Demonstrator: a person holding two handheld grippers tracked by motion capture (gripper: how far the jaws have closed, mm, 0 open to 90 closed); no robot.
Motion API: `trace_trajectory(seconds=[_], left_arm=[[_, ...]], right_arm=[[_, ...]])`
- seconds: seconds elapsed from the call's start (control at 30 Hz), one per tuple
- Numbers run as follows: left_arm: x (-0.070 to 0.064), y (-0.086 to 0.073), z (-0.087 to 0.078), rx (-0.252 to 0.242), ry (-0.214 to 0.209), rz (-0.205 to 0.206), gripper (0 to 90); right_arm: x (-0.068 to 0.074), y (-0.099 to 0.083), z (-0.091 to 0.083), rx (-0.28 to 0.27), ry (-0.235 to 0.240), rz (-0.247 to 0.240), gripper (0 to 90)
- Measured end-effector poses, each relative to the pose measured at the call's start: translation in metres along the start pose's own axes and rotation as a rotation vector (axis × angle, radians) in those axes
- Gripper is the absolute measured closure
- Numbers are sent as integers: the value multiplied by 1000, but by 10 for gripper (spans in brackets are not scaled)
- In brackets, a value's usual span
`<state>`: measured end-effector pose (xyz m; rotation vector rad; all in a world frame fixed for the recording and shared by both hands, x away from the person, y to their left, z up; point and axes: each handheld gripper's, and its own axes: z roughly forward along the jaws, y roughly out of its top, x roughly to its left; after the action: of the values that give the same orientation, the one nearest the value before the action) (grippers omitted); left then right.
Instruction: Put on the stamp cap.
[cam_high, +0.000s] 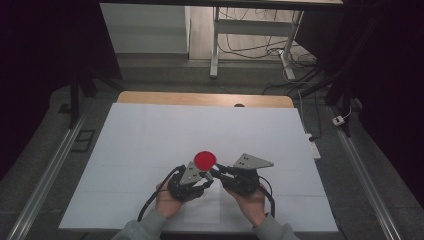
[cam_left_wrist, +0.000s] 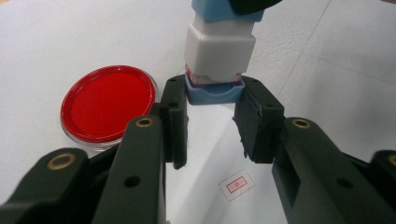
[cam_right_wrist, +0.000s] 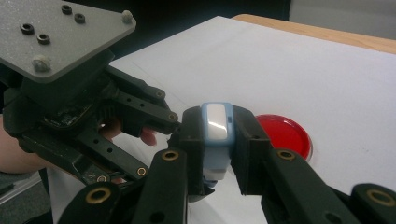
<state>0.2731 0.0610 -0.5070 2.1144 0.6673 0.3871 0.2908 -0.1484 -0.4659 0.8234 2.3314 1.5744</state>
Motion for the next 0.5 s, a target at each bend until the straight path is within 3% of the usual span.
trace_trajectory(seconds=[0.5], left_arm=[[-2, 0, 0, -6, 12, 3, 653]], right_arm=[[1, -1, 0, -5, 0, 18, 751]])
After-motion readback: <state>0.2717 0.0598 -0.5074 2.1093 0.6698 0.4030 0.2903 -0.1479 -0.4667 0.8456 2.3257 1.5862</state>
